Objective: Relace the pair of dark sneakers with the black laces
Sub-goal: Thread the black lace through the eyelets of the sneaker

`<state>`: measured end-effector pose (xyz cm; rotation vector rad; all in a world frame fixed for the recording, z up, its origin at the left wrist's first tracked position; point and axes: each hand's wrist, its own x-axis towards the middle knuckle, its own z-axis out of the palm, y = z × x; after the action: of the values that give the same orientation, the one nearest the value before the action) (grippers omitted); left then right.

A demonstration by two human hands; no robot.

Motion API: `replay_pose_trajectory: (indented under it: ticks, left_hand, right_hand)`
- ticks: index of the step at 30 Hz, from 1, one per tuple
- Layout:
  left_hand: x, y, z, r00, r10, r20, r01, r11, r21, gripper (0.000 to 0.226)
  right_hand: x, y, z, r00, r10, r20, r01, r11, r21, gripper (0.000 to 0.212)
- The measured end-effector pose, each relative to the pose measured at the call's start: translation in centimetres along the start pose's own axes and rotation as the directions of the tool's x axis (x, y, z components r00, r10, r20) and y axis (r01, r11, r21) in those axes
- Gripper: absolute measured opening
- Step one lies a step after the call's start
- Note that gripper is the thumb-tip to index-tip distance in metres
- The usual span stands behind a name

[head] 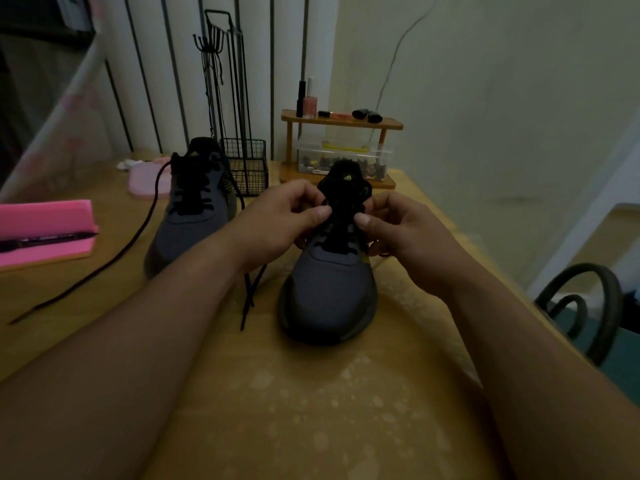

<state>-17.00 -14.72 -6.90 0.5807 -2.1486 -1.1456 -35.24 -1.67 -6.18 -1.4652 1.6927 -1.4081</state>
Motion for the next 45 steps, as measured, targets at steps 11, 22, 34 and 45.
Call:
replay_pose_trajectory:
  ticks: [11,22,34,45]
  left_hand:
    - [0.3,0.0,0.8,0.995,0.08,-0.058,-0.076,0.994,0.072,0.005]
    - [0.3,-0.1,0.6,0.997,0.068,-0.039,-0.064,0.994,0.09,0.008]
    - [0.1,0.1,0.7,0.992,0.106,-0.069,-0.099,0.99,0.099,0.007]
    - [0.1,-0.1,0.6,0.998,0.051,-0.042,-0.049,0.998,0.043,0.011]
  right_hand:
    - [0.3,0.8,0.9,0.985,-0.13,-0.112,0.107,0.976,-0.188,0.015]
    - [0.6,1.1,1.4,0.968,-0.158,-0.197,0.112,0.968,-0.225,0.009]
    - [0.2,0.8,0.7,0.995,-0.074,-0.066,0.075,0.997,0.006,0.007]
    - [0.3,0.9,0.8,0.996,-0.053,-0.075,0.052,0.998,-0.017,0.01]
